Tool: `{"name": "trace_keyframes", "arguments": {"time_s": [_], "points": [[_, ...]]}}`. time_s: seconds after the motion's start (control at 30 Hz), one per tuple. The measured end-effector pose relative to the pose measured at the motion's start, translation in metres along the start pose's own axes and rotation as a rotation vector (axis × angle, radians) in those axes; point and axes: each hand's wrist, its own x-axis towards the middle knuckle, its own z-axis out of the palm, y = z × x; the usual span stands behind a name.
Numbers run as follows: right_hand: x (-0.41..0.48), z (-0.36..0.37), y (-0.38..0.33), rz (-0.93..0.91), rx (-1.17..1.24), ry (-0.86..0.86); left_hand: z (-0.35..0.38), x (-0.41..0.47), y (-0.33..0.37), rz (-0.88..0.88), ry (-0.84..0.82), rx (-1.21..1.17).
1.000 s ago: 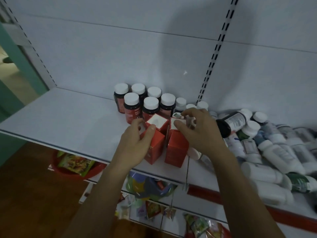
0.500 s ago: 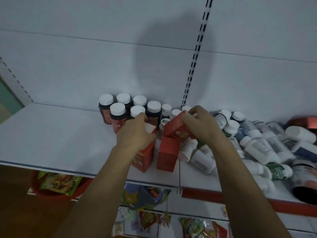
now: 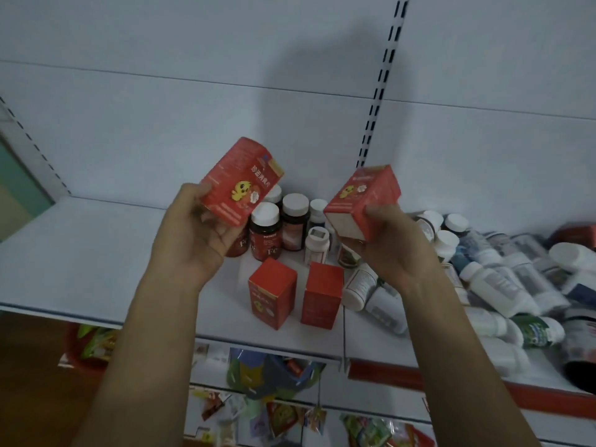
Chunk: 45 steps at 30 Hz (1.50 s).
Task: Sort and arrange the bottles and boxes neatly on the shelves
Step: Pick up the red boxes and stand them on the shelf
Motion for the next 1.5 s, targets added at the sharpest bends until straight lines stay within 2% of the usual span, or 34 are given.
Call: {"name": "trace_keyframes", "arguments": {"time_s": [0.1, 0.2, 0.33, 0.5, 0.57, 0.7, 0.9, 1.27, 1.33, 1.4, 1.43, 1.5], "points": [[0.002, 0.003, 0.008, -0.254, -0.457, 0.164, -0.009, -0.002, -0.008, -0.055, -0.136, -0.149], [0.002, 0.002, 0.019, -0.365, -0.761, 0.181, -0.014, -0.003, -0.012, 0.006, -0.273, -0.086], [0.001, 0.000, 0.029, -0.357, -0.880, 0.211, -0.024, 0.003, -0.015, 0.180, -0.269, 0.159], [0.000, -0.002, 0.024, -0.340, -0.915, 0.195, -0.023, 0.007, -0.026, 0.555, -0.177, 0.668], [-0.001, -0.002, 0.025, -0.355, -0.988, 0.178, -0.019, 0.008, -0.032, 0.628, -0.238, 0.801], [0.000, -0.004, 0.036, -0.269, -1.028, 0.134, -0.008, 0.010, -0.041, 0.512, -0.366, 0.882], [0.005, -0.009, 0.046, -0.246, -1.016, 0.203, 0.001, 0.022, -0.042, 0.530, -0.419, 0.898], [0.005, -0.009, 0.048, -0.196, -1.075, 0.112, 0.009, 0.040, -0.043, 0.501, -0.529, 0.967], [0.003, -0.007, 0.046, -0.213, -1.096, 0.104, 0.007, 0.042, -0.042, 0.433, -0.598, 1.078], [0.000, -0.006, 0.043, -0.246, -1.154, 0.077, 0.004, 0.045, -0.042, 0.370, -0.702, 1.348], [-0.003, -0.006, 0.041, -0.269, -1.189, 0.048, 0.002, 0.046, -0.042, 0.351, -0.752, 1.479], [-0.009, -0.006, 0.035, -0.274, -1.278, -0.055, 0.000, 0.044, -0.043, 0.280, -0.801, 1.584]]}}
